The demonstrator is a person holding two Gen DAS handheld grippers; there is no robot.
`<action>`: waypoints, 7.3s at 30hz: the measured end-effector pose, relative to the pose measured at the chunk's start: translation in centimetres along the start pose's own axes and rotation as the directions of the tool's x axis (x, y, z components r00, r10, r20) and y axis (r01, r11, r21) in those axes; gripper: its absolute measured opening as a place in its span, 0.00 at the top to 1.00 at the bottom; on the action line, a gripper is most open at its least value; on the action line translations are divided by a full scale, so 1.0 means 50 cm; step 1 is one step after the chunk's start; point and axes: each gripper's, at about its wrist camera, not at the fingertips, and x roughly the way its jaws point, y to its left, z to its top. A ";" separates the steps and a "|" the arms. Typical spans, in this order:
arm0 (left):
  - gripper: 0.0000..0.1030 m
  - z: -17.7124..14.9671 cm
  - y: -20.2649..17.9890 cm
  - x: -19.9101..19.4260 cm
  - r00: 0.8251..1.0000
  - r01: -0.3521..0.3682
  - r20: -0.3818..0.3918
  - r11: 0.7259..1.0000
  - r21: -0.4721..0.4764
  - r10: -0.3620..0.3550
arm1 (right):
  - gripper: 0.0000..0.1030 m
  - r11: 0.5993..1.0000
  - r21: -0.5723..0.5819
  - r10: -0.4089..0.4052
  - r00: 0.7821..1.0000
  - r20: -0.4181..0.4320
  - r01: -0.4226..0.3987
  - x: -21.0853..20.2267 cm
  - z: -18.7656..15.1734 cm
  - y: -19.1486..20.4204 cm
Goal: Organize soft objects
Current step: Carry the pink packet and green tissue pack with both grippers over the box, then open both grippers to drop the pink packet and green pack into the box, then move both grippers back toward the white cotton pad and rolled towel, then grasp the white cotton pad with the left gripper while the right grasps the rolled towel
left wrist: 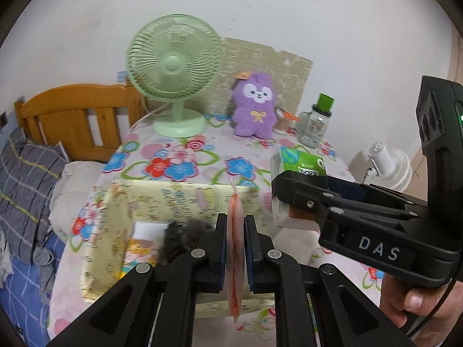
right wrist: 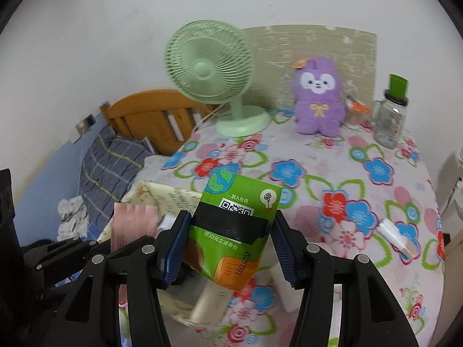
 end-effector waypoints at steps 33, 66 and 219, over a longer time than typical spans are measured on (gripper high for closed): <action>0.37 -0.023 0.143 -0.027 0.982 -0.187 0.026 0.980 -0.073 0.190 | 0.21 0.990 -0.038 0.132 0.986 -0.103 -0.137 0.113 0.018 0.133; 0.30 -0.010 -0.019 -0.029 0.992 -0.116 0.055 0.992 0.043 0.114 | 0.18 0.997 0.033 0.075 0.997 0.014 -0.075 -0.023 -0.004 -0.004; 0.20 -0.083 -0.273 0.415 0.964 0.011 -0.262 0.970 0.245 0.055 | 0.11 0.944 0.147 -0.279 0.952 -0.124 0.295 0.150 -0.125 -0.515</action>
